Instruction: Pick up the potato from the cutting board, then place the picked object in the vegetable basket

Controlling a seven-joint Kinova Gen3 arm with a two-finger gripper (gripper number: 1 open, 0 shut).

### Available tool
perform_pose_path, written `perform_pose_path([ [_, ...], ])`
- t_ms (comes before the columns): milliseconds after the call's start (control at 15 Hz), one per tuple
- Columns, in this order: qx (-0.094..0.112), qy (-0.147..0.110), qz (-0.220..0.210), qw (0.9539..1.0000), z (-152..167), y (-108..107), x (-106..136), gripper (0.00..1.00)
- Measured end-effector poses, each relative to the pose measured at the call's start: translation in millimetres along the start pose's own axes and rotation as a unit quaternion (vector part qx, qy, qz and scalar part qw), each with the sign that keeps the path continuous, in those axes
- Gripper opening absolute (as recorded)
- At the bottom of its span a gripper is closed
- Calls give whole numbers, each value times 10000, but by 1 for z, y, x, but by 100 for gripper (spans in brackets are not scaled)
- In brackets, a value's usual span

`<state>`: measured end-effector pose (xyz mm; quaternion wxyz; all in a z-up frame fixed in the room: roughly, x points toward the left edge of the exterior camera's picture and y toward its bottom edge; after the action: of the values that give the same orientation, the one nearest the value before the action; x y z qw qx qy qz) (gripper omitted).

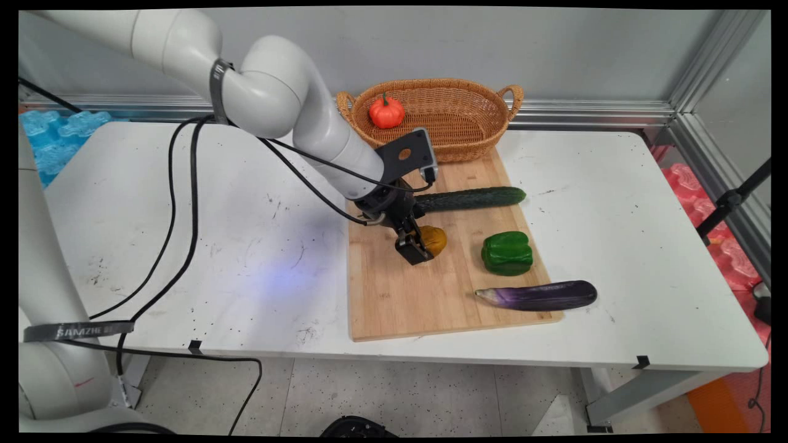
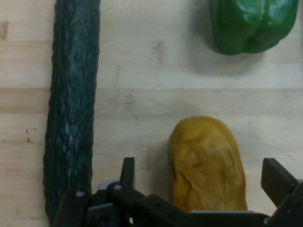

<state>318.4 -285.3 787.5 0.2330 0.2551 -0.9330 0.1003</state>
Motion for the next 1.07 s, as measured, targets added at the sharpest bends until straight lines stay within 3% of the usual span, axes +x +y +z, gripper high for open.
perform_pose_path([
  [133, 7, 15, -23, 10000, 4, -1, 0, 100],
  [200, 4, 20, -38, 10000, 6, -1, -1, 0],
  [667, -56, 4, -153, 9999, 14, -3, -2, 0],
  [1067, -267, -37, -312, 9992, 5, -18, 10, 0],
])
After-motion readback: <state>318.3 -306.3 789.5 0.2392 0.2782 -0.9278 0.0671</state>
